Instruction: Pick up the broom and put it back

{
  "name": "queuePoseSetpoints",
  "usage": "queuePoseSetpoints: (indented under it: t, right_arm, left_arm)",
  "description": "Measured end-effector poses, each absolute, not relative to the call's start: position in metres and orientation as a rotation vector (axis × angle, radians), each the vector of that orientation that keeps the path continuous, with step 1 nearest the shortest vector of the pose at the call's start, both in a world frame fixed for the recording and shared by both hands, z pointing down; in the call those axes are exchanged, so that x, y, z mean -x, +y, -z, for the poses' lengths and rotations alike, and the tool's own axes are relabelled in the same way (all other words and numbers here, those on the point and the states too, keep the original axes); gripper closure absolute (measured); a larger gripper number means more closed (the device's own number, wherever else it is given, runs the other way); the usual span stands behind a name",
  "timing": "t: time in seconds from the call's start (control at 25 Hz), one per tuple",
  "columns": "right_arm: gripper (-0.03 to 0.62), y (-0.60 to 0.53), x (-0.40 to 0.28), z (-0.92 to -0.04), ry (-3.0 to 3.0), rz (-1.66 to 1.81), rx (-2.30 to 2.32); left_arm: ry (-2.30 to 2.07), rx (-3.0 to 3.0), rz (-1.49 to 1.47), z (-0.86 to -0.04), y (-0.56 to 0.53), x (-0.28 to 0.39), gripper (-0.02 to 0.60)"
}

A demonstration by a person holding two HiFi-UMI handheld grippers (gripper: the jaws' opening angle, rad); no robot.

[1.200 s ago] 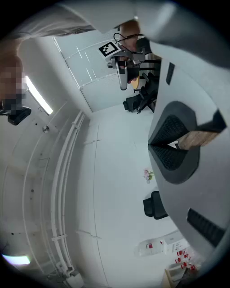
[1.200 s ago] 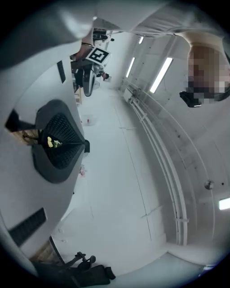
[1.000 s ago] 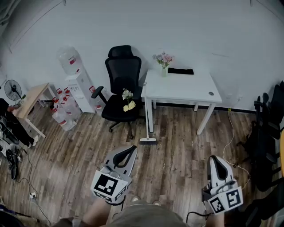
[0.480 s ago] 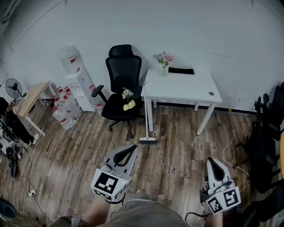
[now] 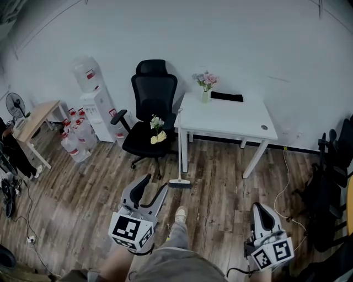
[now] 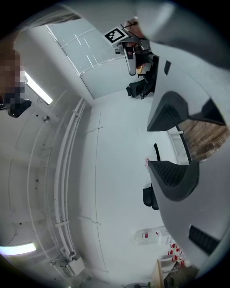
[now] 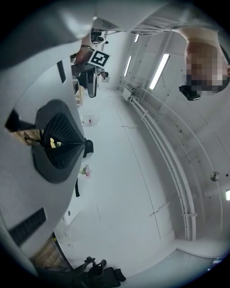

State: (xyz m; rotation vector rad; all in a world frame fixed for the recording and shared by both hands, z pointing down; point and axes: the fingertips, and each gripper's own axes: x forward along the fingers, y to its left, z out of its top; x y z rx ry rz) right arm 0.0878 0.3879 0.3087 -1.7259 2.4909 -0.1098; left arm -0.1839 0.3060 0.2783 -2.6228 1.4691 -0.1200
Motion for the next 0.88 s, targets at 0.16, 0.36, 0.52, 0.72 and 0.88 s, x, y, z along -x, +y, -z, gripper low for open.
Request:
queuePoseSetpoints:
  t: [0.16, 0.36, 0.52, 0.72, 0.88]
  right_arm:
    - [0.56, 0.358, -0.089, -0.325, 2.497, 0.129, 1.746]
    - [0.56, 0.301, -0.092, -0.334, 2.507, 0.155, 1.778]
    - [0.56, 0.245, -0.092, -0.335, 2.512, 0.185, 1.792]
    - [0.56, 0.167, -0.087, -0.323, 2.53, 0.186, 1.795]
    - [0.56, 0.103, -0.079, -0.32, 2.548, 0.208, 1.808]
  left_arm:
    - [1.49, 2.637, 0.11, -0.292, 0.276, 0.19, 0.371]
    - [1.508, 2.669, 0.116, -0.303, 0.217, 0.194, 0.371]
    - [1.5, 2.669, 0.166, -0.308, 0.163, 0.195, 0.371]
    - [1.501, 2.693, 0.188, -0.308, 0.083, 0.196, 0.371]
    - [1.491, 2.724, 0.23, -0.312, 0.021, 0.201, 0.371]
